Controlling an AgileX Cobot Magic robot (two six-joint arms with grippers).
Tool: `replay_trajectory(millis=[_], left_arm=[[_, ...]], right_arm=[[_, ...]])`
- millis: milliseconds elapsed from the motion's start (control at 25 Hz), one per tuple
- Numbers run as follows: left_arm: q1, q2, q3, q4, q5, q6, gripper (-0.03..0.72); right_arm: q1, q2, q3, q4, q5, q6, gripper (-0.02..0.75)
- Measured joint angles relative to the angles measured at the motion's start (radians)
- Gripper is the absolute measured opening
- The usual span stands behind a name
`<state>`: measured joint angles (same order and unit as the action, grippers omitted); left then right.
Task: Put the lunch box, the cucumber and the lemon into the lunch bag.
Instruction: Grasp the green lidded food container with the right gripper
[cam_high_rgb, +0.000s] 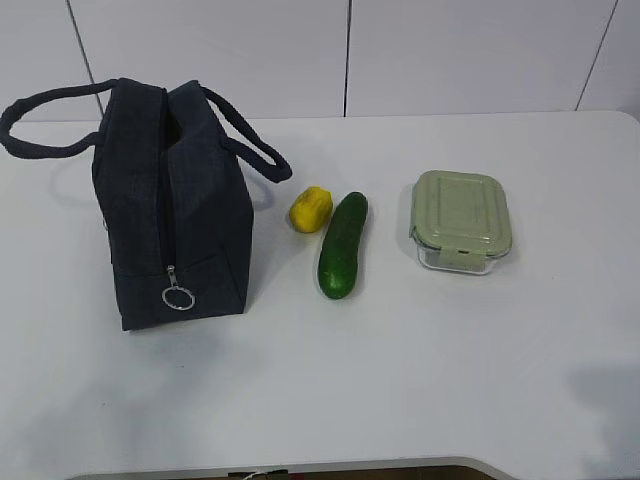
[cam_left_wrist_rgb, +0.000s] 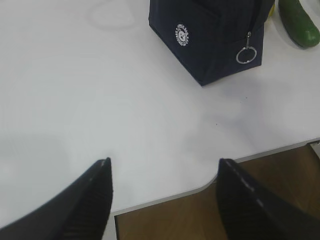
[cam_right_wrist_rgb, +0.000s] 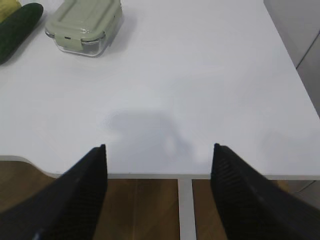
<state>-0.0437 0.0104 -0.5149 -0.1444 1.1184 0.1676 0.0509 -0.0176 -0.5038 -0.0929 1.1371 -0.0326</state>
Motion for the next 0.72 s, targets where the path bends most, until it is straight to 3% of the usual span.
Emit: replay_trajectory(millis=[280, 720], left_arm=[[0.000, 0.000, 0.000, 0.001, 0.000, 0.000, 0.481], [0.000, 0.000, 0.000, 0.001, 0.000, 0.000, 0.481]], right_arm=[[0.000, 0.013, -0.024, 0.000, -0.065, 0.000, 0.524], [0.000, 0.297, -0.109, 0.002, -0.178, 0.000, 0.524]])
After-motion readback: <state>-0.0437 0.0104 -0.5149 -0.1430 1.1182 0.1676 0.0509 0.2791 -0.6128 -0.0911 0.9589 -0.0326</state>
